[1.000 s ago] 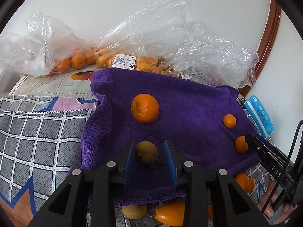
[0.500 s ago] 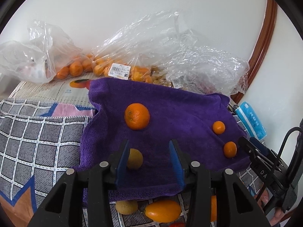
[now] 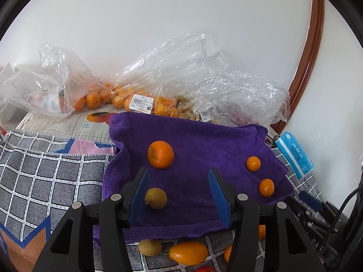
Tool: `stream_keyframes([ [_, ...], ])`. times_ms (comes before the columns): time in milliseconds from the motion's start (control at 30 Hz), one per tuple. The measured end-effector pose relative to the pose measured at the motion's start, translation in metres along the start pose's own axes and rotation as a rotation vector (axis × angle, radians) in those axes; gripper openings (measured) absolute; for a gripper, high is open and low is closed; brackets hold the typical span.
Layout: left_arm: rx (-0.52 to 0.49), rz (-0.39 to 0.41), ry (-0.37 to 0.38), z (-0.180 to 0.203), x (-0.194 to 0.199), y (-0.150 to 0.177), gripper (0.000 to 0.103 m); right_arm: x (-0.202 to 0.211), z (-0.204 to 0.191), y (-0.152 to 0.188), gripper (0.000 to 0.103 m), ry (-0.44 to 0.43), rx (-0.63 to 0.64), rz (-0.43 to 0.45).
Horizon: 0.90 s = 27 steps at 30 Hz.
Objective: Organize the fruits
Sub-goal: 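Open both tools to drop the fruits on the towel and lift away, then grasp an orange with the right tool while the left tool moves toward a yellow-green fruit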
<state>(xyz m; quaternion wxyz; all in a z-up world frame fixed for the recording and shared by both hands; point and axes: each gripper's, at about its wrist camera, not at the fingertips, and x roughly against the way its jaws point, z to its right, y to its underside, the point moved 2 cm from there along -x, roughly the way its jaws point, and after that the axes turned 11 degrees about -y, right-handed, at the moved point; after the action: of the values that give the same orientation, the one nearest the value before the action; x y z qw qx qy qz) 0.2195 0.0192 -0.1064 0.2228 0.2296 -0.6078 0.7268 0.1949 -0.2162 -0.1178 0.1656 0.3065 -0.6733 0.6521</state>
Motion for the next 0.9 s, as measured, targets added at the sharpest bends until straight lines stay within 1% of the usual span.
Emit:
stream_keyframes([
  [67, 0.001, 0.012, 0.006, 0.001, 0.005, -0.002, 0.052, 0.000, 0.000, 0.007, 0.053, -0.032, -0.025, -0.038],
  [133, 0.005, 0.019, 0.018, 0.001, 0.008, -0.003, 0.052, -0.002, -0.003, 0.012, 0.053, -0.040, -0.027, -0.074],
  [200, 0.008, 0.022, 0.025, 0.002, 0.013, -0.005, 0.052, -0.002, -0.005, 0.018, 0.053, -0.039, -0.037, -0.078],
  [267, 0.012, 0.031, 0.032, 0.002, 0.018, -0.006, 0.052, -0.001, -0.008, 0.023, 0.053, -0.062, -0.046, -0.091],
  [367, 0.000, 0.052, 0.023, 0.002, 0.028, -0.010, 0.053, -0.003, -0.014, 0.030, 0.053, -0.081, -0.050, -0.107],
  [433, -0.015, 0.032, 0.057, 0.003, 0.033, -0.011, 0.057, -0.005, -0.018, 0.034, 0.053, -0.082, -0.046, -0.127],
  [500, -0.038, -0.023, 0.090, 0.005, 0.037, -0.009, 0.058, -0.006, -0.022, 0.036, 0.053, -0.098, -0.044, -0.141],
  [567, -0.026, -0.023, 0.111, 0.002, 0.047, -0.003, 0.058, -0.007, -0.027, 0.038, 0.054, -0.086, -0.032, -0.144],
  [733, -0.069, -0.061, 0.063, -0.008, 0.060, 0.014, 0.058, -0.008, -0.032, 0.040, 0.057, -0.053, -0.013, -0.145],
  [900, -0.150, -0.060, 0.001, -0.027, 0.066, 0.042, 0.057, -0.011, -0.031, 0.041, 0.058, -0.032, -0.011, -0.148],
])
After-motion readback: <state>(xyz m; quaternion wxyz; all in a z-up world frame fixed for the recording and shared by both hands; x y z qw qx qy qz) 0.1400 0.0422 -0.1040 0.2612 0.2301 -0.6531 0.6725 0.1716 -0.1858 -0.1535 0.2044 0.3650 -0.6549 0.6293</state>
